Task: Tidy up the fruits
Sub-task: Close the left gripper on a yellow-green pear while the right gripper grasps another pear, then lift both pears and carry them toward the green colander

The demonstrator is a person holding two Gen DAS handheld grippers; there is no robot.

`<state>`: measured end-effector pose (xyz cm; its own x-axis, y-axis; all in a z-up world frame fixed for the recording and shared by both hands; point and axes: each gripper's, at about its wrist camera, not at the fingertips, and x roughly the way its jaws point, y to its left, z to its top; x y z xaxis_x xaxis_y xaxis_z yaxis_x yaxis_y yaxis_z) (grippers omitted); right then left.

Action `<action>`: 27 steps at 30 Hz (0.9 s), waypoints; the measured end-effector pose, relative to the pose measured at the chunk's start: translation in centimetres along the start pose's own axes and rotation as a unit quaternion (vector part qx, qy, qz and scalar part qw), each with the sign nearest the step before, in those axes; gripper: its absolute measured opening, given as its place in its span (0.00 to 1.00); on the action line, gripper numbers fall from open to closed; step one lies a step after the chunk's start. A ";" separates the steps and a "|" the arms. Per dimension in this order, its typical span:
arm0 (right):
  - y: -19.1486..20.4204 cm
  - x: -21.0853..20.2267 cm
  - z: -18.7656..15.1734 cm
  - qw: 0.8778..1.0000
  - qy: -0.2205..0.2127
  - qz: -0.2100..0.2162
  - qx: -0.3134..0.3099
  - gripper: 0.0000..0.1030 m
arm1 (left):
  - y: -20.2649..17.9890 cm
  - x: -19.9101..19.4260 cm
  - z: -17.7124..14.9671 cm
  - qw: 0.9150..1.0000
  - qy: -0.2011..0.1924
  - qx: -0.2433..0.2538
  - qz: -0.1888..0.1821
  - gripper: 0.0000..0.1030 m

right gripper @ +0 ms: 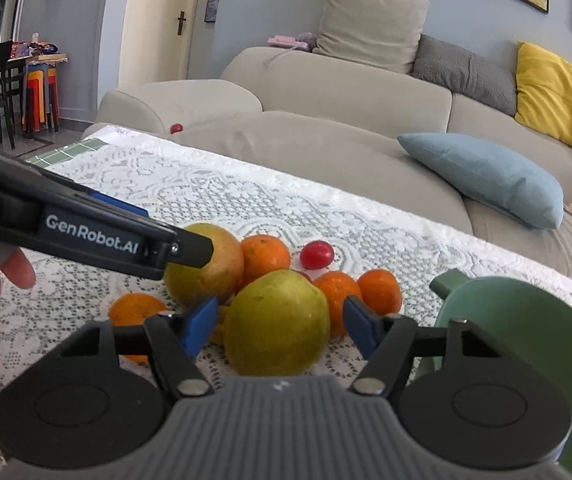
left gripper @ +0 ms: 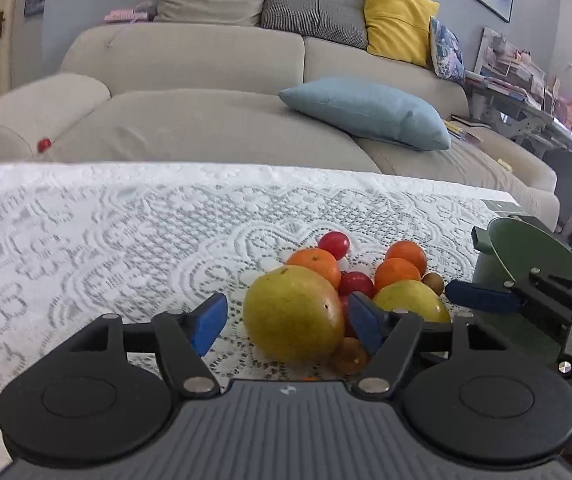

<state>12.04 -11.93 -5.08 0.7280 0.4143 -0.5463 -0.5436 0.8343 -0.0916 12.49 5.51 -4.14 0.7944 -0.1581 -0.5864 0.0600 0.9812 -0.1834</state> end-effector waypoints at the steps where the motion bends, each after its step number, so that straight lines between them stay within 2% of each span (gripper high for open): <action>1: 0.0 0.0 -0.1 1.000 -0.004 -0.001 -0.001 0.64 | 0.2 0.3 -0.1 1.000 0.000 -0.007 -0.003 0.79; 13: 1.8 -0.1 -0.5 0.998 -0.017 -0.053 -0.002 0.65 | 0.6 1.5 -0.5 1.000 0.006 -0.021 -0.008 0.79; 15: 2.2 -0.3 -0.4 0.998 -0.021 -0.059 0.002 0.55 | 0.7 1.5 -0.5 1.000 0.006 -0.023 -0.009 0.79; 20: 2.9 -0.8 -0.3 0.996 -0.024 -0.075 0.032 0.55 | 1.0 1.2 -0.4 0.999 0.003 -0.032 -0.010 0.79; 27: 1.8 -0.5 -0.5 0.987 -0.031 -0.087 0.129 0.57 | 1.4 1.5 -0.4 0.999 0.005 -0.047 -0.017 0.79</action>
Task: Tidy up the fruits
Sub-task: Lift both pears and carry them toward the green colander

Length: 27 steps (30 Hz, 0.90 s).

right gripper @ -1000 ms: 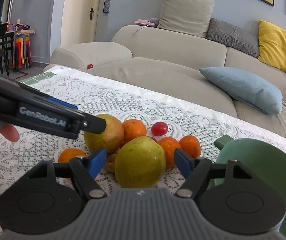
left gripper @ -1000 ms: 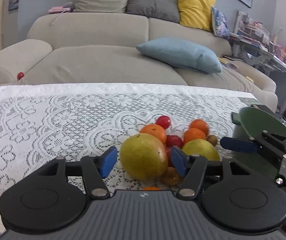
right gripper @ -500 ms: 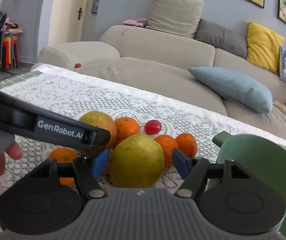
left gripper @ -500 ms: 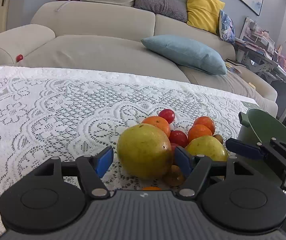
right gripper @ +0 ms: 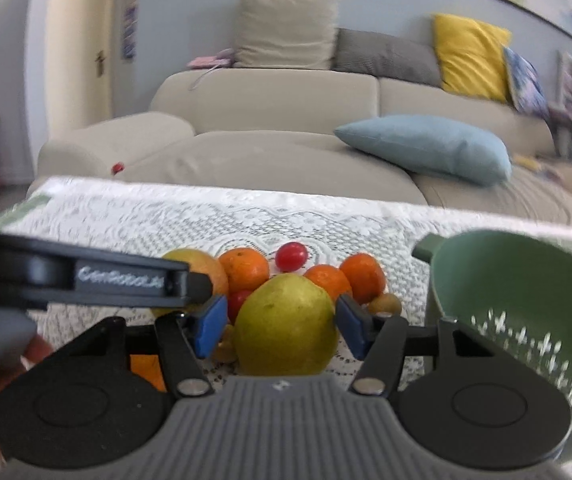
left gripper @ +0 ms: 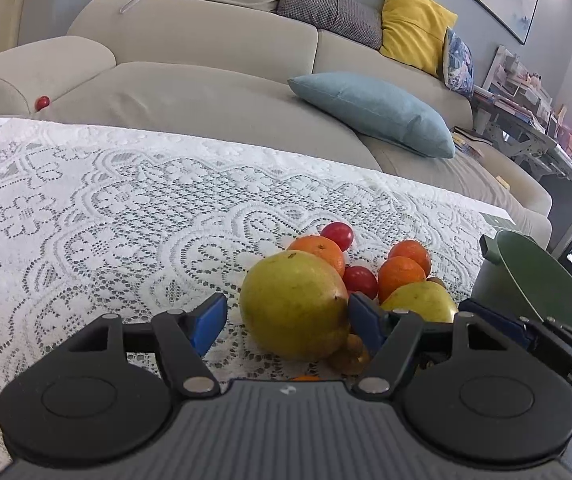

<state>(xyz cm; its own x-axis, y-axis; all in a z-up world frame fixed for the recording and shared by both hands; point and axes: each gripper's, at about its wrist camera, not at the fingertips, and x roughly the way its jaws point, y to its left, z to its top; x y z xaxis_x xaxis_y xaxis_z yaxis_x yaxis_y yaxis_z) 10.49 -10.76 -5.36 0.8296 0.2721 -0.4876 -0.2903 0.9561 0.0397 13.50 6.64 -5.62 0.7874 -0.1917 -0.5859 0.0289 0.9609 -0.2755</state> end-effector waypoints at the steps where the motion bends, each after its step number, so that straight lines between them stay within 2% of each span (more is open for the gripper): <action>1: -0.1 0.1 0.0 1.000 -0.001 -0.001 0.007 0.57 | 0.1 0.1 0.0 1.000 0.000 -0.004 -0.003 0.79; 5: 0.2 0.0 -0.3 0.999 -0.007 -0.013 0.029 0.58 | 0.4 0.4 0.0 1.000 0.006 -0.023 -0.012 0.79; 10: 0.4 -0.6 -1.3 0.996 -0.008 -0.050 0.075 0.61 | 0.2 0.3 0.0 1.000 0.006 -0.021 -0.013 0.79; 15: -0.6 -0.2 -2.0 0.990 -0.003 -0.068 0.121 0.64 | 0.3 0.5 -0.2 1.000 0.009 -0.024 -0.013 0.79; 22: -1.2 1.0 -2.2 0.987 -0.005 -0.077 0.142 0.66 | 0.4 1.1 -0.2 0.999 0.013 -0.032 -0.014 0.79; 27: -1.7 2.0 -2.3 0.983 0.010 -0.071 0.170 0.66 | 0.3 1.3 -0.2 0.999 0.009 -0.034 -0.012 0.79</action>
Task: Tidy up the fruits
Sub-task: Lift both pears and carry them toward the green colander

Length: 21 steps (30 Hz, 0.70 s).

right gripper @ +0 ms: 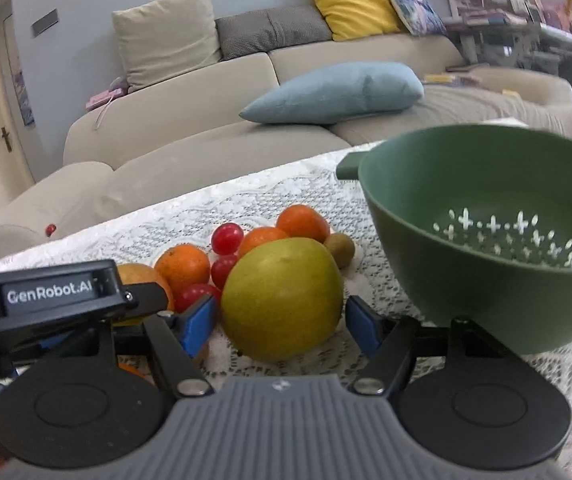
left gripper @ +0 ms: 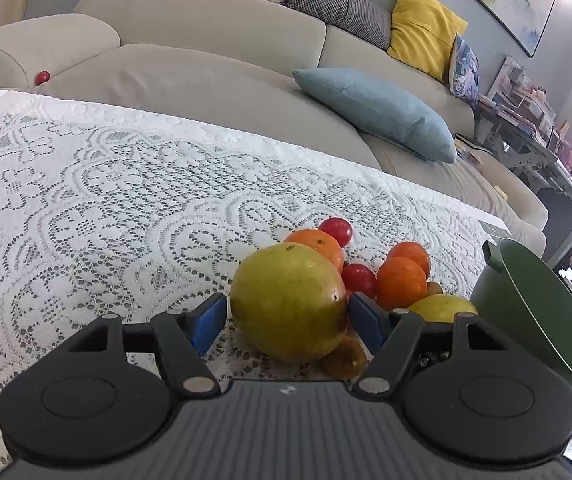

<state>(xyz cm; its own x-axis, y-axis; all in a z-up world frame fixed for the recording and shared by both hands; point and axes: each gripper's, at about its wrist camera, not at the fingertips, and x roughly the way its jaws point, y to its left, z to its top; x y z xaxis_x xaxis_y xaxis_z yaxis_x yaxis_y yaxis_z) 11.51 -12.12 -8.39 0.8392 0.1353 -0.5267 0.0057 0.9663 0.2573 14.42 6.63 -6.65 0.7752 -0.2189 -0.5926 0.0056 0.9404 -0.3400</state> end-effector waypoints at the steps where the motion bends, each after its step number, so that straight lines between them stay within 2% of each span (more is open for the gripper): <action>1: -0.2 0.1 0.1 1.000 0.004 0.005 0.003 0.66 | 0.0 0.1 0.0 1.000 0.001 0.000 0.000 0.79; 6: -0.4 0.2 0.4 1.000 0.011 0.017 0.002 0.62 | 0.1 0.2 0.1 1.000 -0.002 -0.003 -0.008 0.74; 21: -1.8 -0.9 1.0 0.998 0.034 0.057 -0.005 0.61 | 0.7 -1.0 -0.4 0.999 -0.022 -0.035 -0.014 0.73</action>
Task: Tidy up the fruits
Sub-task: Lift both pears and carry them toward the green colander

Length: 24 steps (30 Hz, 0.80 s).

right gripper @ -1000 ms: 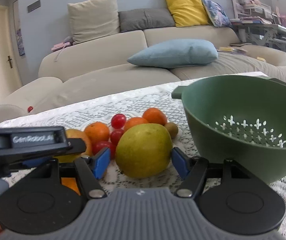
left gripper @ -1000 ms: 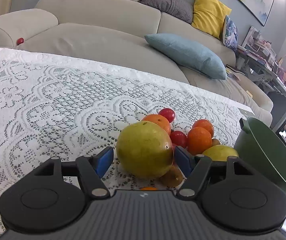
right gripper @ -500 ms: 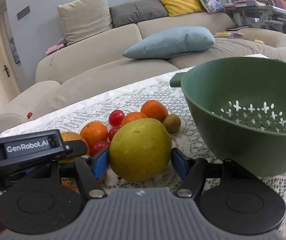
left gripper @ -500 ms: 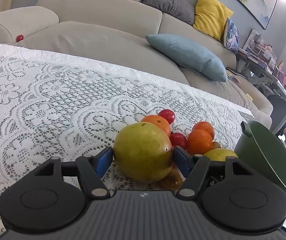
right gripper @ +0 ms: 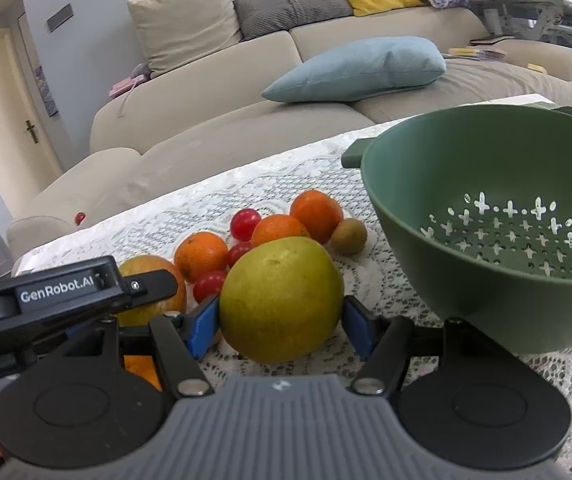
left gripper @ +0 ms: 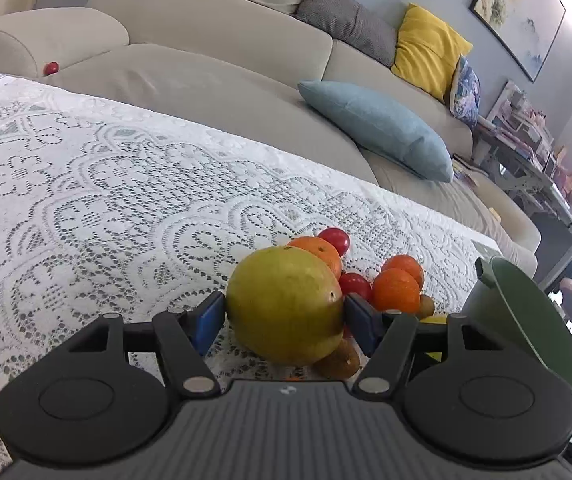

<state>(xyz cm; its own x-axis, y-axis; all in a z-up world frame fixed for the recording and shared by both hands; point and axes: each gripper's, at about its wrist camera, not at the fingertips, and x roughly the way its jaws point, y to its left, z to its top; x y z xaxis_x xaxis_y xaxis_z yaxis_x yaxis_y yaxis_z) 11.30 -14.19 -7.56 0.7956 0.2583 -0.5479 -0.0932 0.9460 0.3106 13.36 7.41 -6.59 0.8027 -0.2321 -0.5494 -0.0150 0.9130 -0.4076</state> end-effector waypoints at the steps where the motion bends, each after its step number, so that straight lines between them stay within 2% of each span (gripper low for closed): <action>1: 0.1 -0.2 0.0 1.000 -0.002 0.003 -0.004 0.61 | 0.0 -0.2 0.0 1.000 -0.002 -0.001 -0.002 0.73; 12: 0.5 -2.8 0.7 0.998 -0.017 0.044 -0.047 0.61 | 0.1 -2.3 0.1 1.000 -0.012 -0.013 -0.015 0.73; 18: 0.3 -2.6 0.3 0.998 -0.005 0.039 -0.051 0.61 | 0.2 -1.4 0.1 1.000 0.010 0.002 0.016 0.73; 24: 0.2 -2.3 0.2 0.998 0.001 0.040 -0.051 0.61 | -0.3 -0.6 0.3 1.000 0.002 0.025 0.019 0.73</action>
<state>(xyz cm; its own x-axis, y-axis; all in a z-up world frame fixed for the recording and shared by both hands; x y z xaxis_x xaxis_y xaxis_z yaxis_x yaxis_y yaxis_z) 9.59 -14.63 -6.06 0.7817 0.3337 -0.5268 -0.2168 0.9375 0.2721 13.08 7.39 -5.91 0.7991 -0.1985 -0.5674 -0.0157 0.9367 -0.3499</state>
